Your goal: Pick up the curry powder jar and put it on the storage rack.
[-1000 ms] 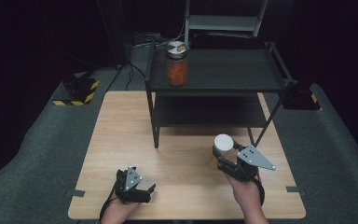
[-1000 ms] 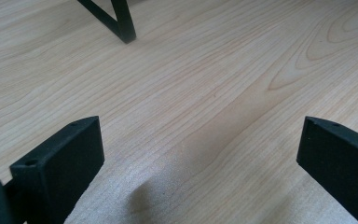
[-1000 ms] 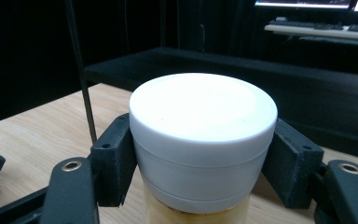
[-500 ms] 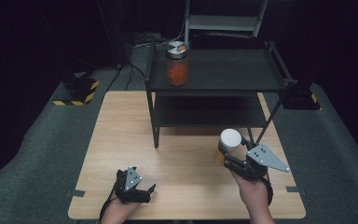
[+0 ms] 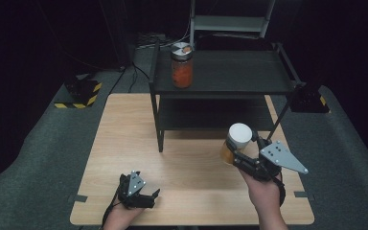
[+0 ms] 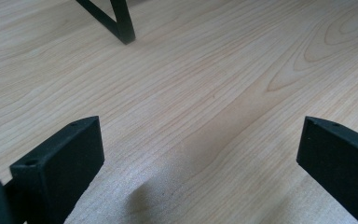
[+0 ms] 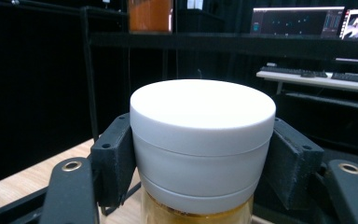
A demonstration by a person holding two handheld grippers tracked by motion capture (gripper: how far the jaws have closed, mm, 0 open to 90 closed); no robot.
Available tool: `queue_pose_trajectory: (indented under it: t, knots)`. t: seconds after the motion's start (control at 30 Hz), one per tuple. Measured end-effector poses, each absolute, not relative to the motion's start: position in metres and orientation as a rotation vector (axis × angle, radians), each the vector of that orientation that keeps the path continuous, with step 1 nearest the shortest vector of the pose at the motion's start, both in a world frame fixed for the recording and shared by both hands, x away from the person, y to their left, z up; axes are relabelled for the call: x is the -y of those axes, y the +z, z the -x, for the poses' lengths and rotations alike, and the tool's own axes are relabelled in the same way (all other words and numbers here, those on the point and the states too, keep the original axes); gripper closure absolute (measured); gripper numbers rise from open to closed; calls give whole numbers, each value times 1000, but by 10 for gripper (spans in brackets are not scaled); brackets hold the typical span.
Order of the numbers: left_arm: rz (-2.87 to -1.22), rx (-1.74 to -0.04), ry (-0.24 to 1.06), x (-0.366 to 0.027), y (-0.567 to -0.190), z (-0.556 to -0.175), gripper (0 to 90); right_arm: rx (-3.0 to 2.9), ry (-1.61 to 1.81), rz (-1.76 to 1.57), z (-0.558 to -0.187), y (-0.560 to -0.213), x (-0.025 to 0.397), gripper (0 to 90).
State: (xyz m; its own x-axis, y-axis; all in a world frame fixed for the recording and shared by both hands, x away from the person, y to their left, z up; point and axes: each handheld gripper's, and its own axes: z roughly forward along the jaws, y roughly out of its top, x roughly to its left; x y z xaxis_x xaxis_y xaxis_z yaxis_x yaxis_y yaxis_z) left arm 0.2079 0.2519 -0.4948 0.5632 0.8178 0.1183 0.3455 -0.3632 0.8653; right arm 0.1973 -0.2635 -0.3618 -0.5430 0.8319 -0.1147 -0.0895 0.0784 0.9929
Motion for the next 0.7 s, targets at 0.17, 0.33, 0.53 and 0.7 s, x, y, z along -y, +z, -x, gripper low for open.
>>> queue_pose_trajectory:
  t: [0.17,0.33,0.53,0.7]
  knots:
    - [-1945,-937,699,-252,-495,-208,8,-1588,1572,-737,-196,-350,261,332]
    - [-1944,-935,695,-253,-495,-208,9,-1568,1590,-728,-196,-340,260,332]
    - [-1935,-939,686,-254,-495,-209,9,-1537,1594,-706,-194,-321,255,332]
    - [-1939,-935,685,-254,-495,-209,9,-1519,1588,-697,-194,-310,252,332]
